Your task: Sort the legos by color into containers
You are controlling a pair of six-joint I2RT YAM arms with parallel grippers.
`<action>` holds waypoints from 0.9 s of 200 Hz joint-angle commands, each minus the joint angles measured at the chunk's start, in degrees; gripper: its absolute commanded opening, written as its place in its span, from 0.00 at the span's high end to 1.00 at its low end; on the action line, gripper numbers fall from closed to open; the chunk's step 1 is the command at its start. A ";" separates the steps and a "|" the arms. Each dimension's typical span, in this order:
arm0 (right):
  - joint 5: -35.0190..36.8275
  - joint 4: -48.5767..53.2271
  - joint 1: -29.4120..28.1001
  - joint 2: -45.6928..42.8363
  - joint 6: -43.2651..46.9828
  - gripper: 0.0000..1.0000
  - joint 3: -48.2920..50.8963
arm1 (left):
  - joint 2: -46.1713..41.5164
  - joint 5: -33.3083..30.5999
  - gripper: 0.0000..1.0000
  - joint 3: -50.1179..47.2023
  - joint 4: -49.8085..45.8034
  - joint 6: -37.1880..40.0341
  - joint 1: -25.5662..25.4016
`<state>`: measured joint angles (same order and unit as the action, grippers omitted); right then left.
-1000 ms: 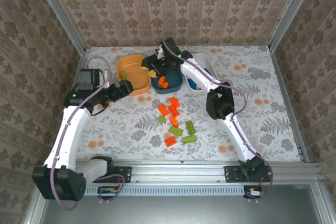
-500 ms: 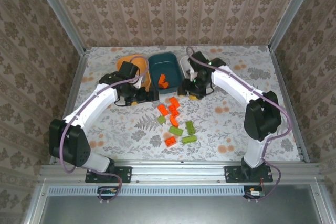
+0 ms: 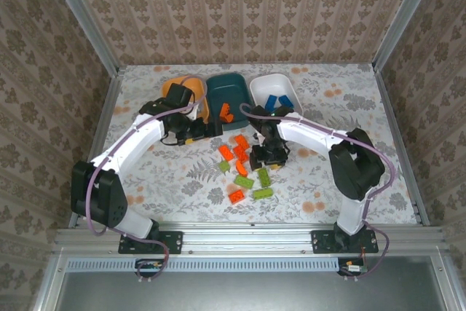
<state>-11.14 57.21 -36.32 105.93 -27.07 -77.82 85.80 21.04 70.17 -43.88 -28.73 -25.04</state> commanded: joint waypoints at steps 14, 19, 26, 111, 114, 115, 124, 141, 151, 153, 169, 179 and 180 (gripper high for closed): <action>3.96 0.67 -1.36 4.06 1.03 0.43 -0.35 | -1.42 0.61 0.00 1.13 -0.86 -0.36 0.68; 4.10 0.56 -1.56 4.47 1.03 0.42 -0.45 | -1.64 0.67 0.00 0.96 -0.86 -0.36 0.82; 4.33 0.47 -1.80 5.11 1.02 0.42 -0.48 | -1.83 0.75 0.00 0.72 -0.88 -0.43 1.03; 6.10 -1.80 -2.64 7.90 -0.90 0.58 0.66 | -3.12 2.34 0.00 -1.09 0.28 -1.24 3.59; 6.16 -1.83 -2.69 7.67 -0.89 0.59 0.79 | -3.14 2.34 0.00 -1.12 0.28 -1.26 3.61; 6.27 -1.82 -2.64 7.59 -0.95 0.61 0.82 | -3.16 2.34 0.00 -1.11 0.28 -1.25 3.60; 6.45 -1.82 -2.41 7.01 -1.28 0.64 0.83 | -3.22 2.34 0.00 -1.17 0.15 -1.15 3.75; 5.95 -1.53 -1.14 4.88 -1.73 0.67 0.51 | -3.44 2.34 0.00 -1.33 0.27 -1.15 4.03; 5.03 -1.48 0.00 3.27 -1.97 0.67 -0.14 | -3.62 2.38 0.00 -1.43 0.28 -1.15 4.29; 4.92 -1.48 0.10 3.03 -2.00 0.67 -0.27 | -3.67 2.35 0.00 -1.44 0.26 -1.15 4.29; 1.46 -1.52 2.69 0.65 -2.80 0.67 -2.61 | -4.12 2.36 0.00 -1.53 0.33 -1.24 4.82; -2.66 -3.16 4.56 -0.69 -4.08 0.67 -4.03 | -4.52 2.26 0.00 -1.45 0.33 -1.31 5.12; -3.15 -3.33 4.75 -0.79 -4.28 0.67 -4.19 | -4.60 2.26 0.00 -1.49 0.31 -1.36 5.15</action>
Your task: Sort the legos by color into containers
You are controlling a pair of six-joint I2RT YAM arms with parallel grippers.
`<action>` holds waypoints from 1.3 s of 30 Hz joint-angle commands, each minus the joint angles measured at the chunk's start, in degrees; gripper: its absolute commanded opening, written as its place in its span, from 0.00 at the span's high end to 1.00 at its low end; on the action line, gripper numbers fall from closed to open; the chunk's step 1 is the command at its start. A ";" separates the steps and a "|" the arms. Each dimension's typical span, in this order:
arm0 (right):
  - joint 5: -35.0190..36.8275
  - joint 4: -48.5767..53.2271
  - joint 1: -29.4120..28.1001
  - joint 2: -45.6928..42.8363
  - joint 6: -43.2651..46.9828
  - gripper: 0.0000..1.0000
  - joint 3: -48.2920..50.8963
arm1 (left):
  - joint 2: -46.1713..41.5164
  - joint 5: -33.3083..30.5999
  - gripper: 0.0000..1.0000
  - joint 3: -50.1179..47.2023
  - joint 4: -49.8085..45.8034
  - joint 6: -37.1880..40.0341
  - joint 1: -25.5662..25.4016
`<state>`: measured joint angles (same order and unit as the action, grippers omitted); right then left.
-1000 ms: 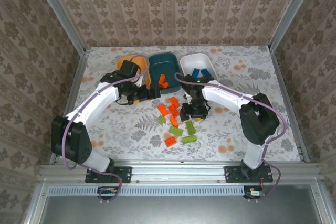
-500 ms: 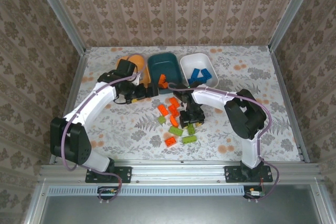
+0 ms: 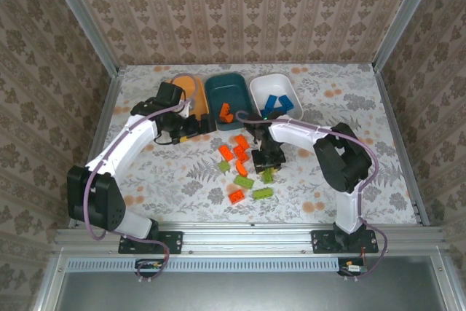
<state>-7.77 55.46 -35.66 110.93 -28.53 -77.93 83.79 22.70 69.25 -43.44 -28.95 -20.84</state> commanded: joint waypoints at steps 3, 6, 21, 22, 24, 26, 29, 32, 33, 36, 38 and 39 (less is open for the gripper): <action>-14.07 -6.76 6.86 -7.02 -7.20 0.67 -5.80 | -3.80 0.66 0.00 -0.95 0.56 -1.58 1.76; -21.22 -16.53 9.00 -6.48 -14.81 0.67 -8.07 | -6.29 0.68 0.00 -1.60 1.94 -2.07 3.11; -24.52 -44.97 5.82 18.75 -42.65 0.68 -32.84 | -20.31 1.80 0.00 -9.89 4.03 -2.95 11.95; -24.53 -44.39 5.46 20.26 -42.78 0.68 -35.09 | -20.77 1.84 0.00 -10.17 3.77 -2.95 12.32; -24.29 -42.61 4.60 24.37 -42.93 0.68 -41.12 | -21.68 2.00 0.00 -10.76 3.23 -2.74 12.83; -24.25 -40.85 3.79 28.31 -43.31 0.65 -46.91 | -22.33 1.98 0.00 -10.97 2.68 -2.31 13.19; -24.92 -37.03 2.84 34.81 -43.59 0.52 -58.30 | -22.83 1.84 0.00 -10.88 1.68 -1.57 13.63; -25.14 -33.09 2.27 40.62 -44.27 0.40 -69.65 | -22.97 1.69 0.00 -10.53 1.04 -0.96 13.89; -25.23 -32.44 2.19 41.77 -44.69 0.38 -72.21 | -22.95 1.58 0.00 -10.47 0.98 -0.77 13.98; -25.37 -32.51 2.25 42.37 -45.38 0.37 -73.51 | -22.64 1.60 0.00 -10.18 0.98 -0.50 13.99; -25.60 -31.71 2.35 41.76 -44.44 0.38 -73.36 | -22.29 1.79 0.00 -10.04 1.27 -0.58 13.96; -25.71 -31.21 2.44 41.34 -43.73 0.38 -73.12 | -22.12 1.98 0.00 -10.08 1.61 -0.71 14.05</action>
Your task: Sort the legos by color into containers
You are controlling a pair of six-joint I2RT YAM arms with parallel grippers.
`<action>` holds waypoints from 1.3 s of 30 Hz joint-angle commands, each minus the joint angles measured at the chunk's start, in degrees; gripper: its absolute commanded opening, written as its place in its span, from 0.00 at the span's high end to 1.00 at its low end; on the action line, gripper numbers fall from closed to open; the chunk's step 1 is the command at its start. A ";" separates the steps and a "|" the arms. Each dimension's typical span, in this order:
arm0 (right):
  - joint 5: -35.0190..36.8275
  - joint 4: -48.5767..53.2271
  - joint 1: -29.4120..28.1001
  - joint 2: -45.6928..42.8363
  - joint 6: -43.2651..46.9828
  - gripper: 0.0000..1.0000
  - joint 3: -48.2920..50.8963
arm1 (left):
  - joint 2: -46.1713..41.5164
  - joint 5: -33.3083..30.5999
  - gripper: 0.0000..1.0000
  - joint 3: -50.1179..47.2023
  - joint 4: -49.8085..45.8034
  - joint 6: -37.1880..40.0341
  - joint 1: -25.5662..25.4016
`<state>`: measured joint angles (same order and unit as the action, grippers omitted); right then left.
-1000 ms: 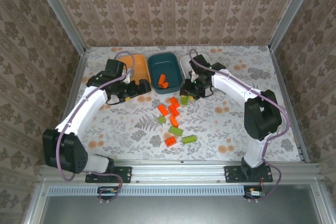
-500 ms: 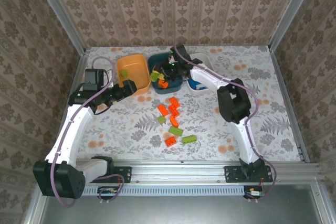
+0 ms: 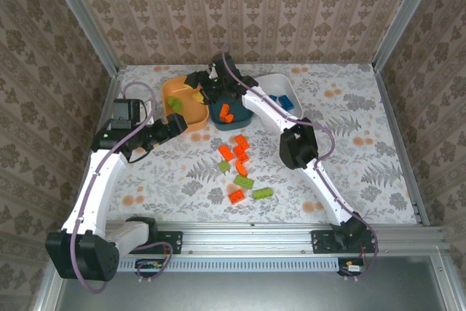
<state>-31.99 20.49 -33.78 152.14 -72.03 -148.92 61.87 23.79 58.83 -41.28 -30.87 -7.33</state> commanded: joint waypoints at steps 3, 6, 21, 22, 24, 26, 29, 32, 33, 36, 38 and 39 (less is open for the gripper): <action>-1.80 4.80 0.82 -1.99 1.83 0.37 -0.19 | 0.51 1.58 0.00 0.19 0.62 0.69 0.39; -1.94 5.22 1.24 -5.15 4.06 0.37 3.20 | 1.41 2.30 0.00 0.33 2.10 0.16 0.06; 0.25 13.66 6.58 -30.58 21.57 0.37 33.08 | 8.35 -1.40 0.00 4.00 3.85 2.36 -6.68; 0.94 14.49 7.21 -32.42 22.50 0.37 35.48 | 9.15 -1.83 0.00 4.42 3.54 2.75 -7.51; 2.25 16.40 8.71 -36.70 24.68 0.37 41.16 | 10.54 -2.62 0.00 5.49 2.82 3.63 -9.09; 3.93 18.91 10.33 -40.60 27.02 0.37 46.37 | 12.11 -3.58 0.00 6.82 2.15 4.30 -11.01; 6.31 22.49 12.72 -45.42 30.50 0.37 53.45 | 14.61 -4.83 0.00 9.28 0.95 5.69 -14.17; 7.46 25.72 15.01 -49.10 32.65 0.37 59.51 | 17.31 -6.54 0.00 12.26 -0.89 7.90 -17.89; 7.85 27.02 16.02 -50.53 33.25 0.36 62.03 | 18.27 -7.14 0.00 13.31 -1.62 8.66 -19.16; 8.26 28.58 18.76 -53.74 33.88 0.36 68.82 | 21.12 -7.99 0.00 16.22 -3.53 11.02 -22.83; 7.99 28.18 20.45 -55.90 33.88 0.37 73.12 | 23.66 -9.07 0.00 19.03 -5.92 13.37 -25.10; 7.84 27.67 21.29 -57.20 33.79 0.36 75.56 | 25.04 -9.71 0.00 20.67 -7.35 14.95 -26.43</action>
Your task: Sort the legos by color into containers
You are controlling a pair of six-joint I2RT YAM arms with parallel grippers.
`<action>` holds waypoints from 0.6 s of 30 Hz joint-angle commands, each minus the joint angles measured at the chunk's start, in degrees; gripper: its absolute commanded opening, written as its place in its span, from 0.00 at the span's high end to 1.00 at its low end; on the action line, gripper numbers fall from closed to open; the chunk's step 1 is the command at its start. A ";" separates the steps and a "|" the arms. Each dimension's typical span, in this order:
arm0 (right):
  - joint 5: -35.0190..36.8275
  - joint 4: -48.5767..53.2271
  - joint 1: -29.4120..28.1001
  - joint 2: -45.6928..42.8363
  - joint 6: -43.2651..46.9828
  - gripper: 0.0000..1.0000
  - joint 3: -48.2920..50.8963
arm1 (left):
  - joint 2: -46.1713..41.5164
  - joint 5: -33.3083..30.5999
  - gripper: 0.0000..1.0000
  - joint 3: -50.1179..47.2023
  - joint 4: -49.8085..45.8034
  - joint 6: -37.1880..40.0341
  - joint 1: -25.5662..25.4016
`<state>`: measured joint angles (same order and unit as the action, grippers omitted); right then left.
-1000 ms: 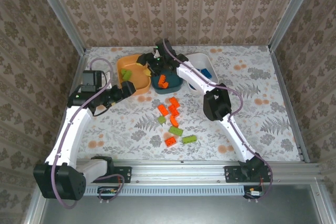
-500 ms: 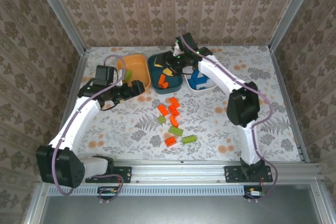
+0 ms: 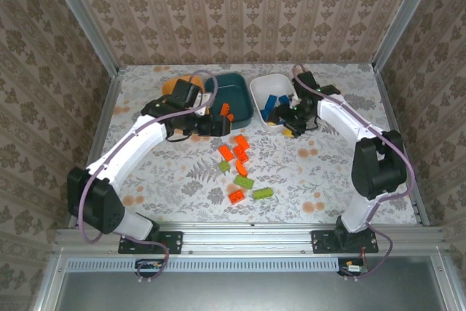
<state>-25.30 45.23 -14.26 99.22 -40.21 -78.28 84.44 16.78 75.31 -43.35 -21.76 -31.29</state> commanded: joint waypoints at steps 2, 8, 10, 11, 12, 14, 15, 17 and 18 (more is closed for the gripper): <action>0.71 2.77 3.24 -5.97 1.96 0.36 8.36 | 5.13 -4.21 0.00 7.26 -7.91 9.35 -5.15; 0.44 3.02 5.40 -10.27 2.77 0.37 14.64 | 14.80 -5.54 0.00 15.99 -13.32 19.03 -14.31; 0.81 3.52 5.78 -11.30 3.28 0.36 15.88 | 18.33 -5.71 0.01 18.56 -14.89 21.02 -17.25; 0.94 3.74 6.07 -11.95 3.54 0.36 16.71 | 19.95 -5.66 0.02 19.97 -15.73 22.02 -18.84; 0.95 3.85 6.37 -12.38 3.63 0.37 17.45 | 21.46 -5.41 0.02 21.03 -16.33 23.04 -20.53; 1.13 3.76 6.76 -13.39 3.40 0.36 19.05 | 23.56 -4.00 0.04 22.06 -16.55 24.44 -23.14; 1.13 3.55 6.96 -14.00 3.21 0.36 19.94 | 24.60 -3.23 0.06 22.21 -16.55 24.89 -24.34; 1.02 3.29 7.24 -14.90 3.04 0.36 21.33 | 26.28 -2.25 0.07 22.14 -16.83 25.80 -26.09; 1.09 3.43 7.31 -15.36 3.01 0.36 21.85 | 27.10 -2.15 0.08 22.08 -17.28 26.28 -27.09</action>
<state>-25.17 46.98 -7.42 86.06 -37.67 -58.26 110.26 12.91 96.01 -56.49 0.10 -56.51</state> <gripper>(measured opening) 0.640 0.927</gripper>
